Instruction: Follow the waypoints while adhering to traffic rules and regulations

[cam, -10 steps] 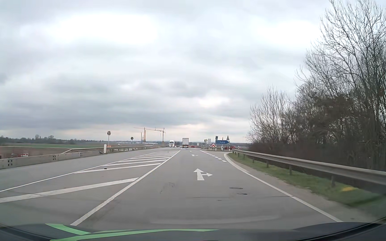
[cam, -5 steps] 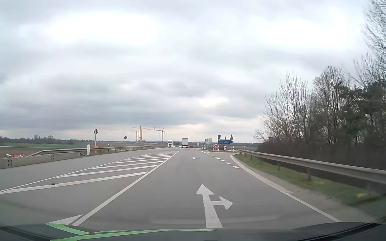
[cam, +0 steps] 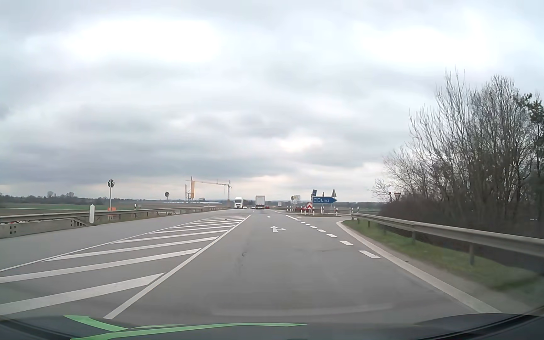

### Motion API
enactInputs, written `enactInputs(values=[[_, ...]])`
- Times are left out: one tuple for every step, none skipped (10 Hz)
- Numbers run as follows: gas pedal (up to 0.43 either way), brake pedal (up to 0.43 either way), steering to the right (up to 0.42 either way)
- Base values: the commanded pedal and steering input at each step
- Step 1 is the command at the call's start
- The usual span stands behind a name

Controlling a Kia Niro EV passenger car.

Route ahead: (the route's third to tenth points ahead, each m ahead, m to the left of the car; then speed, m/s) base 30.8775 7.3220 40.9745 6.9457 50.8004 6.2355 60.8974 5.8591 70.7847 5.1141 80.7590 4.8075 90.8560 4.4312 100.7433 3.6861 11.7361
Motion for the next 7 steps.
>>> enactInputs(values=[[0.079, 0.000, 0.000], [0.079, 0.000, 0.000], [0.079, 0.000, 0.000], [0.079, 0.000, 0.000], [0.079, 0.000, 0.000], [0.079, 0.000, 0.000], [0.079, 0.000, 0.000]])
